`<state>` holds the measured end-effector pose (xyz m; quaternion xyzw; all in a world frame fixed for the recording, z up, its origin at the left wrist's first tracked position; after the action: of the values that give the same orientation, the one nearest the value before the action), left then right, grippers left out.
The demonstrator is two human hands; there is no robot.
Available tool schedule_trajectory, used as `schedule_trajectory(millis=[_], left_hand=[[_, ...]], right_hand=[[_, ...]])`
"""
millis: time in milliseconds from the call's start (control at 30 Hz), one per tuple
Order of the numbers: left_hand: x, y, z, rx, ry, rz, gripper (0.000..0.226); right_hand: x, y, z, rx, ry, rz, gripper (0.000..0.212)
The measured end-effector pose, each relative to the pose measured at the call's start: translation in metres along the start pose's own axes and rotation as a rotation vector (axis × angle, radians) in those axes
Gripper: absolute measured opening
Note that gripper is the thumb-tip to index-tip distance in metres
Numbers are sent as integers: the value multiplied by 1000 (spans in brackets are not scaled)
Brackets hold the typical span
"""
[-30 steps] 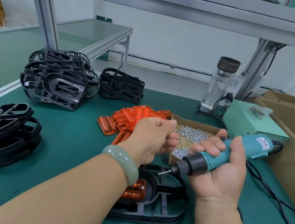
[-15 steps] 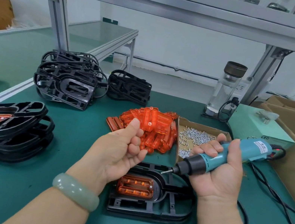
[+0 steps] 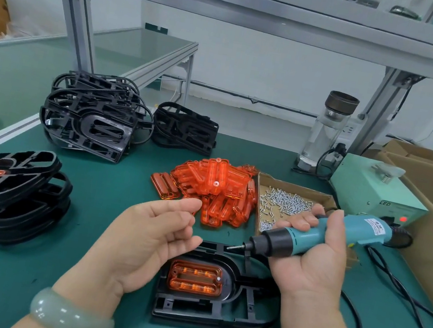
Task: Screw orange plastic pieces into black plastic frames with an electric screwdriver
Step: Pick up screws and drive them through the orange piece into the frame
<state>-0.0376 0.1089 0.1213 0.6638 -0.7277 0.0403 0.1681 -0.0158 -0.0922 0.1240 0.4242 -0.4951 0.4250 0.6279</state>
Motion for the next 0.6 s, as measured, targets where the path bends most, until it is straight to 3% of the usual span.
schedule_trajectory(millis=[200, 367, 600], left_hand=[[6, 5, -1, 95, -171, -92, 24], [11, 11, -3, 102, -144, -68, 10], [14, 17, -1, 90, -132, -46, 12]], right_hand=[[0, 3, -7, -15, 19, -15, 21], [1, 5, -7, -26, 10, -13, 21], [2, 7, -8, -50, -12, -77, 20]])
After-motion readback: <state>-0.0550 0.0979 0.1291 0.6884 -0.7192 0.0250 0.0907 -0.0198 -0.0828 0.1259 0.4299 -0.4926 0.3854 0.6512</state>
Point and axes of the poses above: each hand's wrist, its own y-axis away from the middle knuckle, its own x-axis out of the palm, z = x × y, the point moved 2 cm from there along -y, towards the middle knuckle, and after that the axes turned 13 degrees about -y, right-handed, at the moved point
